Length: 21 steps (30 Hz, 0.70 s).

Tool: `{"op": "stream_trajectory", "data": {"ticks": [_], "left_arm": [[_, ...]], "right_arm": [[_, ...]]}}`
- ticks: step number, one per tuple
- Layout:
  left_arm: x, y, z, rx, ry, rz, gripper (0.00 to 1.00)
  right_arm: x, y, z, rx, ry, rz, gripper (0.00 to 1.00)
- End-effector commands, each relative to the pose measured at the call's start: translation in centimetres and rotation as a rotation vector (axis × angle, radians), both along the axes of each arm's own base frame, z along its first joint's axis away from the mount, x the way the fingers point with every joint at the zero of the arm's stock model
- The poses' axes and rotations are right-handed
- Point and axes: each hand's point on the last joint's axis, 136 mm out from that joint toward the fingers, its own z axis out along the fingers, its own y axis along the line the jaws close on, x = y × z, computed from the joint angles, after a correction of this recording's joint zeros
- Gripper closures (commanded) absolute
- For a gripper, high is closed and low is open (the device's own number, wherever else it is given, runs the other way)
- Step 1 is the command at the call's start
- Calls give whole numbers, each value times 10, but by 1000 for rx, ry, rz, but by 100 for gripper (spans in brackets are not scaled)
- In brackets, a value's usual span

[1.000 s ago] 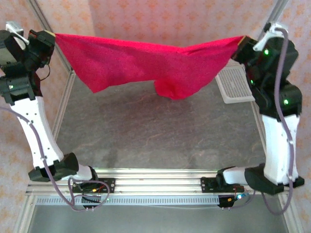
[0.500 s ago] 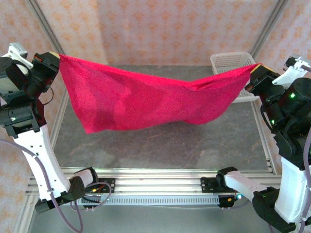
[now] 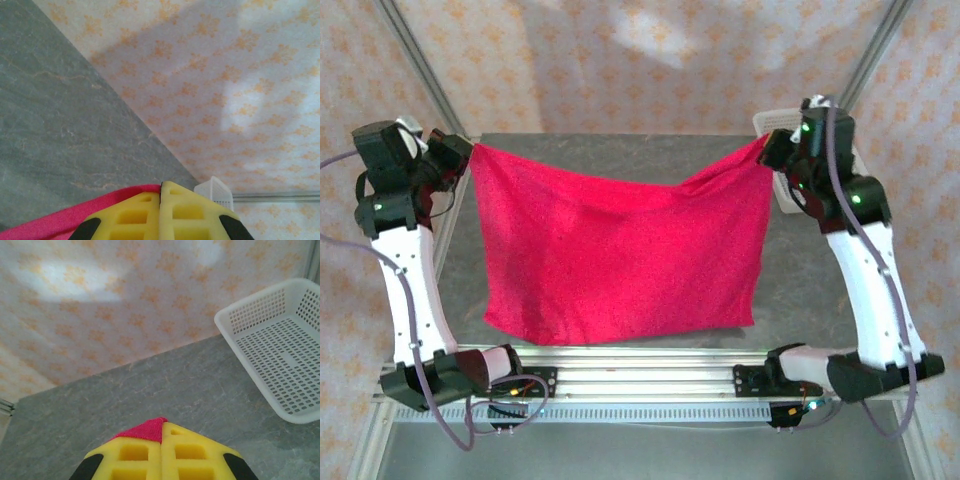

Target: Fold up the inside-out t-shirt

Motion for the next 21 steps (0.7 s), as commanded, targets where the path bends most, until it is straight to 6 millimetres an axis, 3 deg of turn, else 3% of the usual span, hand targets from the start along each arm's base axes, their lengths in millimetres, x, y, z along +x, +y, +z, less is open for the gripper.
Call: {"op": "stream_trajectory", "data": {"ticks": [1,4,11,14,15,18,21], "left_arm": [[27,6,27,49,-98,11,100],[60,12,33,56,-94,22,100],[148,16,59,11,-128,15,100],[189,21,74,-16,-188,21,100],[199,21,88,-36,-238,16,100],[211,23,127,-105,-419,4,100],[200,19,147,-80,-476,-34,100]], "right_arm": [[26,-3,37,-27,-125,-31,100],[57,-8,47,-83,-137,-85,100],[118,-9,102,-150,-277,-153,100],[145,-7,125,-154,-362,-164,100],[153,-8,132,-152,-398,-172,100],[159,-14,156,-112,-506,-186,100],[149,-7,170,-71,-544,-114,100]]}}
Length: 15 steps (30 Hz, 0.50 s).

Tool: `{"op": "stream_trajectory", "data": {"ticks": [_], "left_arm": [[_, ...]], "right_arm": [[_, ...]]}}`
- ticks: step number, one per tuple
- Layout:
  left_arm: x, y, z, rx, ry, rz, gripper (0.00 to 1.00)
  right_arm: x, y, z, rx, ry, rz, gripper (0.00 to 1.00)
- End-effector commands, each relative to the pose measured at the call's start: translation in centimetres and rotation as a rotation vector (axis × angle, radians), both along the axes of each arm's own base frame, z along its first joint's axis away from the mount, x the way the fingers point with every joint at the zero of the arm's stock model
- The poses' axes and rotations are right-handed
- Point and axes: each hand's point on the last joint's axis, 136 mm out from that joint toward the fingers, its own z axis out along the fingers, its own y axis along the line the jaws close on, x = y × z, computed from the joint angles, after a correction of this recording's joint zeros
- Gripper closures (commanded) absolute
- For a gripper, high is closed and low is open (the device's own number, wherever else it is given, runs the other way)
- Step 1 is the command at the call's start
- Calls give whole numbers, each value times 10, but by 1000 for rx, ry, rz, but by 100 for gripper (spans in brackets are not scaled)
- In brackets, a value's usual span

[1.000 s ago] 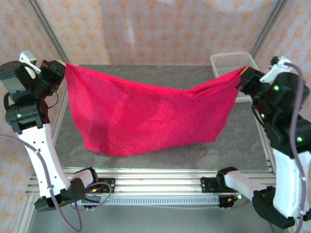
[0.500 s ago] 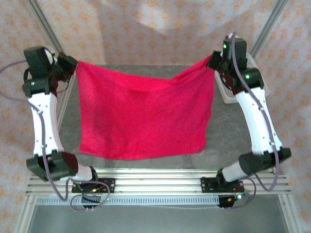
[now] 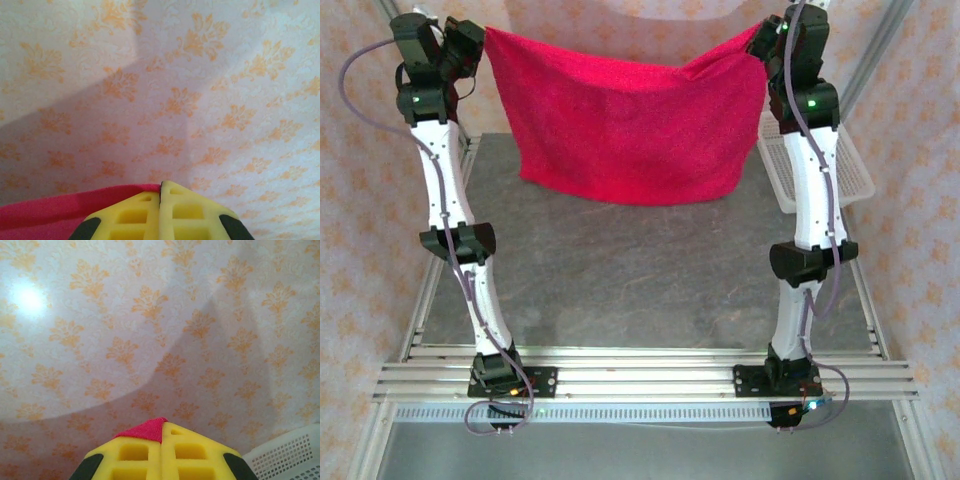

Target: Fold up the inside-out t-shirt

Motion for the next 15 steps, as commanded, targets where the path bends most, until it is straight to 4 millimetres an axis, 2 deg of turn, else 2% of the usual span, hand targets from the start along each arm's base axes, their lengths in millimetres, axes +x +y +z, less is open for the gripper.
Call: {"op": "stream_trajectory", "data": {"ticks": [1,4,6,7,8,9,10,11,13,15], "left_arm": [[-37,-9,57,21,-121,-37,100],[-56,-21,42,135,-22,-73,100],[-66,-30,19,198,57,-108,100],[-71,-34,6,212,90,-119,100],[-82,-37,-6,216,97,-119,100],[-93,-36,-25,217,99,-100,100],[-104,-33,-46,221,122,-72,100],[-118,-31,-74,230,170,-42,100],[-144,-34,-138,222,307,-43,100],[-176,-37,-216,187,478,-39,100]], "right_arm": [[-25,2,46,20,-130,67,100],[-43,10,40,23,-86,134,100],[-59,16,30,45,-64,189,100],[-61,21,16,61,-37,210,100],[-76,21,8,89,-36,227,100],[-86,23,-11,114,-13,245,100],[-93,24,-28,131,-5,249,100],[-102,21,-54,158,32,238,100],[-118,21,-104,191,101,242,100],[-132,25,-165,222,210,265,100]]}}
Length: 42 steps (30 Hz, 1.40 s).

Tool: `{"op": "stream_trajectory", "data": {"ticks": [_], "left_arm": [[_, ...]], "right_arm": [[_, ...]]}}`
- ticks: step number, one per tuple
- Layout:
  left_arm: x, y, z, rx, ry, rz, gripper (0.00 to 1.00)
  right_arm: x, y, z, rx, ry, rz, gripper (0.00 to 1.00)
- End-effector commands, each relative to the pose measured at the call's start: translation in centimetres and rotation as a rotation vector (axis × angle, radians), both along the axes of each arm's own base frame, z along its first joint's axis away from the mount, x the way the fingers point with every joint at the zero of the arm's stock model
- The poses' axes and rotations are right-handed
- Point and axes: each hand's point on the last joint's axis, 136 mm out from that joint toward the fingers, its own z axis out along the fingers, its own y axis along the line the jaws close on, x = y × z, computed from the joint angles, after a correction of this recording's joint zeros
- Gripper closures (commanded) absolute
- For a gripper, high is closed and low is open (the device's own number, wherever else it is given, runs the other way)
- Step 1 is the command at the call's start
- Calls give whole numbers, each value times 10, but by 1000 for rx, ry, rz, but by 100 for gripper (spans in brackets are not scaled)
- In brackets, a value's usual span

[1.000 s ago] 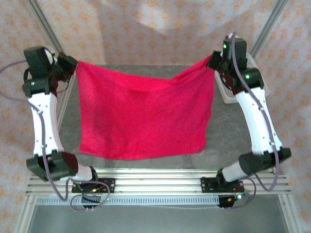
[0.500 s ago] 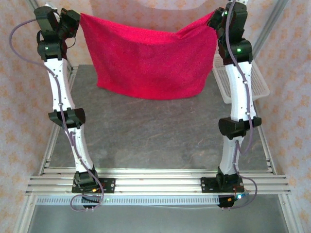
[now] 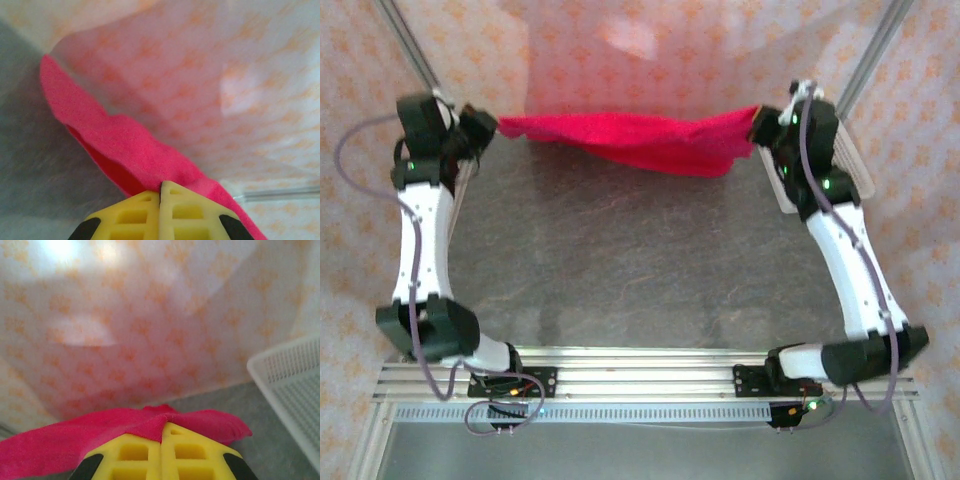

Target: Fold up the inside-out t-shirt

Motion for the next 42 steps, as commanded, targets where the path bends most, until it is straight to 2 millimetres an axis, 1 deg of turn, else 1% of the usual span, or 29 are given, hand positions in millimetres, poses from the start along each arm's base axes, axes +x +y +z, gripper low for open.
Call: {"op": "stream_trajectory", "data": {"ticks": [1,2,3,4,5,6,8,9,11,13,14,16,20,23,26,28,31,33,35,37,39,42], "left_arm": [[-28,5,-113,39,201,36,100],[-45,3,-148,26,278,45,100],[-61,-1,-179,13,350,41,100],[-72,-3,-198,9,401,39,100],[-89,-6,-224,-4,478,41,100],[-100,-11,-241,-22,520,34,100],[-121,-15,-268,-36,601,35,100],[-131,-17,-278,-36,639,31,100],[-146,-19,-290,-29,696,22,100],[-160,-16,-295,-3,743,39,100],[-164,-14,-294,10,752,48,100],[-170,-13,-288,14,755,62,100],[-178,-9,-264,43,734,88,100],[-188,-4,-248,64,729,101,100],[-196,3,-241,49,720,122,100],[-195,7,-234,17,692,132,100],[-191,15,-215,15,654,151,100],[-188,20,-207,29,645,159,100],[-188,19,-209,20,651,154,100],[-191,16,-218,6,666,144,100],[-197,14,-227,1,683,145,100],[-203,11,-232,-8,693,148,100]], "right_arm": [[-13,14,-60,97,72,50,100],[-23,16,-87,109,127,64,100],[-31,17,-118,114,191,64,100],[-39,16,-144,119,249,57,100],[-50,15,-172,131,307,56,100],[-60,14,-196,152,359,44,100],[-81,11,-237,209,438,16,100],[-92,10,-256,240,473,-3,100],[-113,7,-289,278,547,-32,100],[-128,3,-306,287,588,-51,100],[-135,0,-310,283,600,-63,100],[-144,-5,-313,278,610,-81,100],[-159,-14,-308,257,620,-109,100],[-168,-22,-297,221,610,-126,100],[-175,-26,-288,203,600,-132,100],[-178,-28,-280,196,586,-132,100],[-179,-36,-256,170,551,-159,100],[-181,-40,-241,153,534,-170,100],[-184,-41,-238,146,534,-169,100],[-189,-41,-243,148,548,-167,100],[-197,-39,-255,170,575,-161,100],[-205,-33,-270,229,614,-148,100]]}}
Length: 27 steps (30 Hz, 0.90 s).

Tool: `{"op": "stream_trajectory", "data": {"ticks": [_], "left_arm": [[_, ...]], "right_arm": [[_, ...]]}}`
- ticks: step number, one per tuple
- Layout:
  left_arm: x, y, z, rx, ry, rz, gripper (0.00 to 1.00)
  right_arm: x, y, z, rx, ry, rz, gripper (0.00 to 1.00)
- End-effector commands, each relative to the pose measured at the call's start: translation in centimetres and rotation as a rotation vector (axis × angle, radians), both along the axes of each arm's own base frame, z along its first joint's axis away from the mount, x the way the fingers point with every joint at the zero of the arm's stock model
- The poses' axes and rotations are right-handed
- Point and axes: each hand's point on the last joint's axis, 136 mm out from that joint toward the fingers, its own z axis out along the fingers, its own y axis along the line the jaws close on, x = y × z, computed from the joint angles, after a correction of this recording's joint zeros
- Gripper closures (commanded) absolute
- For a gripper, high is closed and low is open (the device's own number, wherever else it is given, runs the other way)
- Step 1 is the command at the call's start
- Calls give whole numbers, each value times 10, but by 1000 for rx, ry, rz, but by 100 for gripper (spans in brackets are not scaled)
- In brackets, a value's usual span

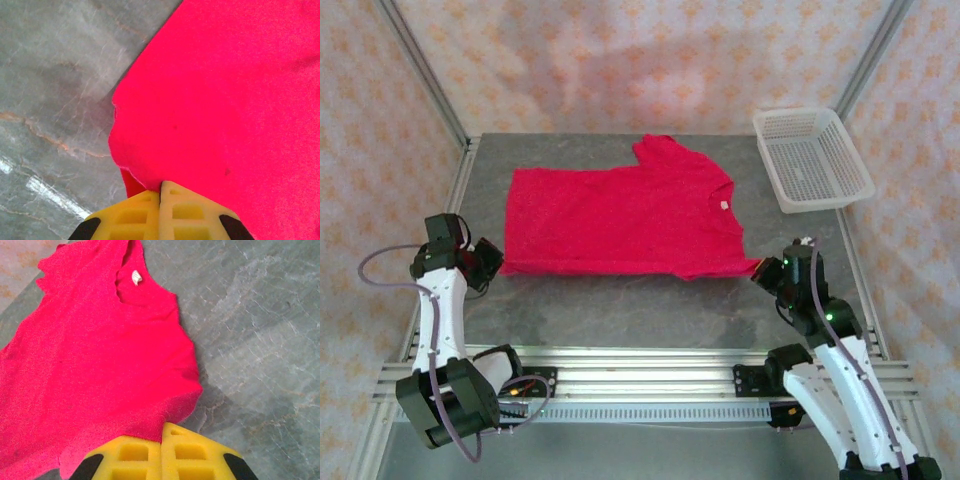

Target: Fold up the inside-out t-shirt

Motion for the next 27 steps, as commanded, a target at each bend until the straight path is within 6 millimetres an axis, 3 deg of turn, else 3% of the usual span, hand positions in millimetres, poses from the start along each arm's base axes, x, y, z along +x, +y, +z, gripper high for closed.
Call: {"op": "stream_trajectory", "data": {"ticks": [1,2,5,7,10,12,14,17,21,27], "left_arm": [[-14,-5,-6,-15,26,-7,100],[-14,-5,-5,-13,22,-3,94],[-15,-1,5,25,0,6,54],[-14,6,20,76,-26,12,49],[-11,20,50,188,-80,9,49],[-2,22,70,211,-145,23,48],[18,13,82,164,-237,23,48],[52,-9,82,113,-304,-17,48],[96,-28,49,25,-284,-47,49],[146,-21,-4,-18,-179,-37,53]], "right_arm": [[-20,0,-29,30,106,-19,100],[-22,0,-32,38,116,-25,95],[-26,-5,-25,54,90,-64,62],[-26,-13,-13,45,37,-106,47],[-25,-26,8,24,-59,-160,35],[-15,-23,18,45,-116,-161,34],[6,-12,22,104,-152,-147,34],[49,13,17,188,-128,-112,36],[107,47,0,179,-50,-60,39],[179,89,-49,157,79,-7,43]]}}
